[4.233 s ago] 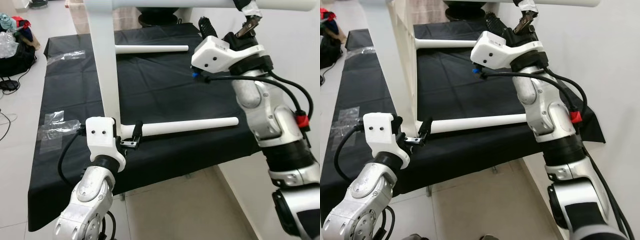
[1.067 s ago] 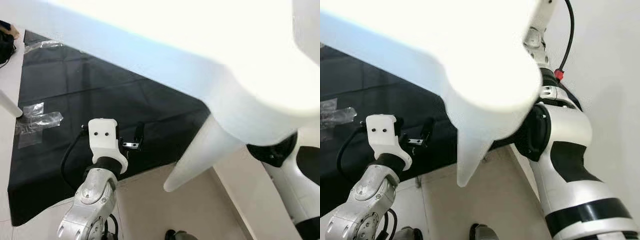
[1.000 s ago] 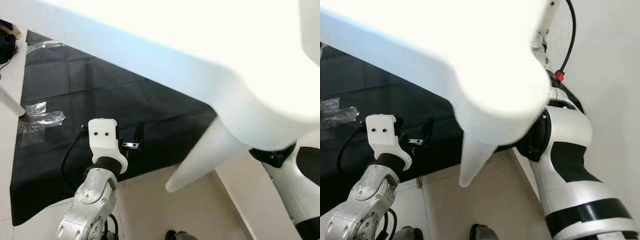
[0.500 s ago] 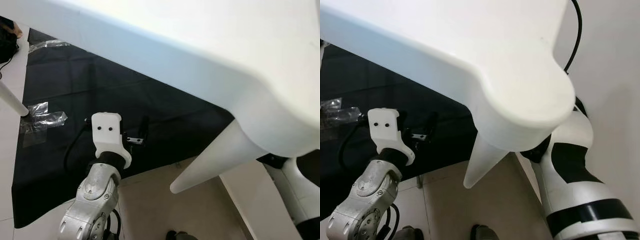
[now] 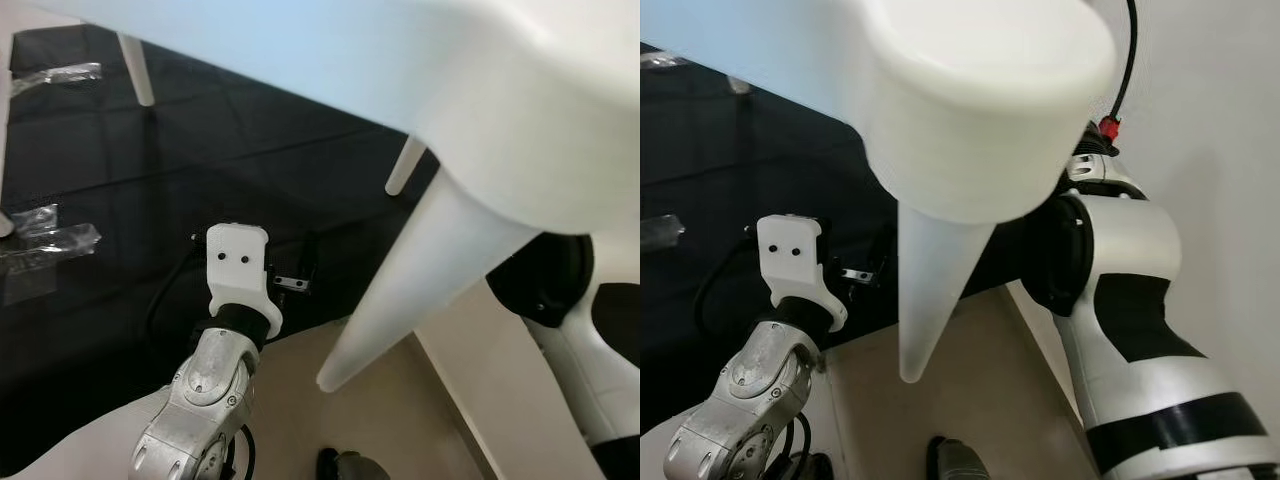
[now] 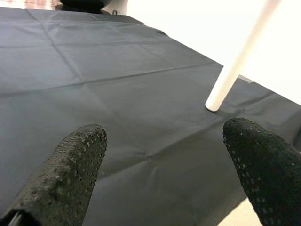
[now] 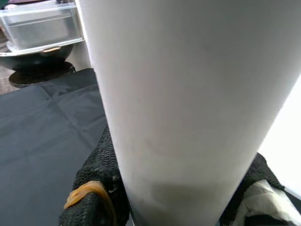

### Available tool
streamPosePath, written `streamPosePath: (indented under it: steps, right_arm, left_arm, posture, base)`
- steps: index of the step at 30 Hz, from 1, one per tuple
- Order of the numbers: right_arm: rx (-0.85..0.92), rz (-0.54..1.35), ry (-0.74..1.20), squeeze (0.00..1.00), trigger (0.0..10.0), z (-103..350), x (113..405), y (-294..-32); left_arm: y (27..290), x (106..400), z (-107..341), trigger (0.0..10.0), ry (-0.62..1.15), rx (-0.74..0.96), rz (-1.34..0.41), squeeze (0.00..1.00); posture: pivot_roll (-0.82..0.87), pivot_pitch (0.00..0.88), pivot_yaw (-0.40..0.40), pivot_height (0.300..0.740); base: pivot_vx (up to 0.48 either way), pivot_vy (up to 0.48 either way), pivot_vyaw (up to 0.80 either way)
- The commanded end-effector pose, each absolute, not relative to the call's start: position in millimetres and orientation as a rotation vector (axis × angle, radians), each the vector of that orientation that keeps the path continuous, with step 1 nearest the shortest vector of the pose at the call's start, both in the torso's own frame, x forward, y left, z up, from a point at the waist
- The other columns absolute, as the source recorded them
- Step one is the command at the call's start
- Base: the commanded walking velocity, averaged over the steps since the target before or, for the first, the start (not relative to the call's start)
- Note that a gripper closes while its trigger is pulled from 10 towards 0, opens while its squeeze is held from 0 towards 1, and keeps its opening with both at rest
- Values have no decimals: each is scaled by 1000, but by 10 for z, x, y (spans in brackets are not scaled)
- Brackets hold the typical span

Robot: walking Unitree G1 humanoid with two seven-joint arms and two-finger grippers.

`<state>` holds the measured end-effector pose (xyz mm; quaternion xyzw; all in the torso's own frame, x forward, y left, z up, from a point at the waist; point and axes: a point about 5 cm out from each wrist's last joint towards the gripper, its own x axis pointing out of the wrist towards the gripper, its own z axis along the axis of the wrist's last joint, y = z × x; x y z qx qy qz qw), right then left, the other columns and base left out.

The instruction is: Building children table

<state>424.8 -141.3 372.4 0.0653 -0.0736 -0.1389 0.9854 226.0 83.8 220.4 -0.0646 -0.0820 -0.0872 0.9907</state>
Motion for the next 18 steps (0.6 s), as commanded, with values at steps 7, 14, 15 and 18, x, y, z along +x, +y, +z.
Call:
streamPosePath:
  steps: [7,14,15,18]
  right_arm:
    - [75,-190,-118,0,10000,3721,4250,-1196]
    - [74,-177,-117,0,10000,3714,4252,-1188]
    - [77,-182,-111,0,10000,3704,4253,-1190]
    - [78,-182,-101,0,10000,3686,4256,-1193]
  left_arm:
    - [724,2207,2281,10000,-177,-192,-190,0]
    - [716,2203,2298,10000,-179,-200,-186,0]
    - [705,2200,2302,10000,-180,-196,-190,0]
    - [694,2196,2307,10000,-182,-192,-196,0]
  posture:
    - [-65,160,-193,740]
    - [-68,163,-196,740]
    - [-68,164,-194,740]
    - [-68,164,-194,740]
  base:
    - [0,0,0]
    - [0,0,0]
    - [0,0,0]
    - [0,0,0]
